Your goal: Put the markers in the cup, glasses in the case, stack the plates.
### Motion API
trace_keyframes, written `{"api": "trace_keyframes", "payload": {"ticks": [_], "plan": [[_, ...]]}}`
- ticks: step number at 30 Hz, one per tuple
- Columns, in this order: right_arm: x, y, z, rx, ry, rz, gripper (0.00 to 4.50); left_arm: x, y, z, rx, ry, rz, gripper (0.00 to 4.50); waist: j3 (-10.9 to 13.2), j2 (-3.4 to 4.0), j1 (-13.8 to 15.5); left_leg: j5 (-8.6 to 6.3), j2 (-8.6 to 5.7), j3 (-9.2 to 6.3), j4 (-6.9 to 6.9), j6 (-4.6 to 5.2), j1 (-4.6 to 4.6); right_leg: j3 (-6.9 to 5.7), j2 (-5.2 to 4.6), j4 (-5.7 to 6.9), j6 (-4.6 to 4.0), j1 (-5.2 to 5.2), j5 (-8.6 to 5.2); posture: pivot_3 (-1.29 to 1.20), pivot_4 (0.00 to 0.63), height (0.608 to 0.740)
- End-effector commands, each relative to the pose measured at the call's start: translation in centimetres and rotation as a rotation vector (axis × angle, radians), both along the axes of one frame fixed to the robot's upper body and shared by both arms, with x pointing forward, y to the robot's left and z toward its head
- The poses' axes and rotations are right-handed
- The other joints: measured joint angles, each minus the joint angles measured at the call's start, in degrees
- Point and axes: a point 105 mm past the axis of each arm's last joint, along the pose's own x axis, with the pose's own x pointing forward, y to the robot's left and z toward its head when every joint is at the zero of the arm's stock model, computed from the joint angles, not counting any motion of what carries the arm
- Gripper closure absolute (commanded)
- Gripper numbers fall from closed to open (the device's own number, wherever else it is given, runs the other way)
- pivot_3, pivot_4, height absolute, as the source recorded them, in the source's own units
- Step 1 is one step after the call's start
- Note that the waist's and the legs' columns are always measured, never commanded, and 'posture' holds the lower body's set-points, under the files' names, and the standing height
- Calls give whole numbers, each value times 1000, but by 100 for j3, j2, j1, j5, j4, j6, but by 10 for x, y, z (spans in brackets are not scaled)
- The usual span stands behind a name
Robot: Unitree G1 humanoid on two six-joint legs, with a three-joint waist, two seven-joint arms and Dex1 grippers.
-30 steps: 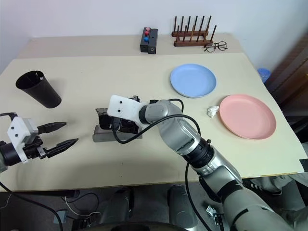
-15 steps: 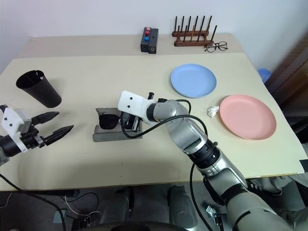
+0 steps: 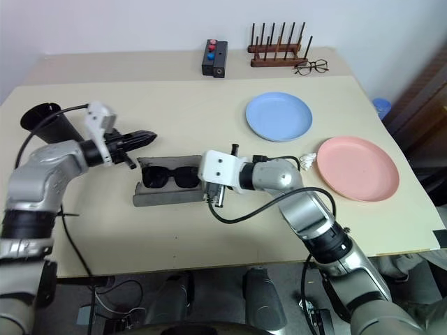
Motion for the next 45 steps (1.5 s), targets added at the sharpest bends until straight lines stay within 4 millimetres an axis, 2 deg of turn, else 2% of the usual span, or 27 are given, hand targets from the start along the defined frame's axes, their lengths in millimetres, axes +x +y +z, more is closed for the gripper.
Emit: {"api": "trace_keyframes", "payload": {"ticks": [1,3,7,11,15,29,37,40,45], "plan": [[-10,-2,21,65,-62,32,4500,9,-4,-12,70,82,-26,4245,0,0,-4,0,0,1,1,0,0,0,0,0,0,1,0,0,150,740],[-11,-4,23,76,-64,25,4500,8,-10,-18,94,147,-73,4245,0,0,-3,0,0,2,2,0,-4,1,-1,-2,0,0,0,0,150,740],[-11,-6,25,86,-68,15,4500,-7,-22,-22,124,205,-222,4245,0,1,-1,0,1,1,-1,0,-6,0,-1,-2,0,-2,-1,0,150,740],[-13,-7,27,93,-63,14,4500,-25,-21,-19,130,198,-345,4245,0,1,-1,0,1,1,-1,0,-6,0,-1,-1,-1,-2,-1,0,150,740],[-14,-9,25,91,-47,16,4500,-37,-19,-18,128,198,-386,4245,1,1,7,0,2,1,1,0,-6,0,-2,-2,-3,-2,-2,0,150,740],[-7,-9,23,92,-41,18,4500,-85,-16,-41,241,223,-446,4245,1,1,2,0,3,2,3,0,-4,1,-3,-2,-19,1,-11,0,150,740],[-5,-8,22,93,-41,18,4500,-88,-8,-39,264,174,-405,4245,1,2,-5,0,5,4,1,0,2,2,-2,-1,-20,2,-11,0,150,740],[-5,-8,21,91,-40,17,4500,-82,-4,-28,217,116,-357,4245,1,3,-3,0,6,4,0,0,2,2,-1,0,-20,1,-11,0,150,740],[-6,-9,21,90,-38,15,4500,-85,-2,-11,178,77,-359,4245,1,2,6,0,6,4,2,0,0,2,-1,0,-20,2,-11,0,150,740]]}}
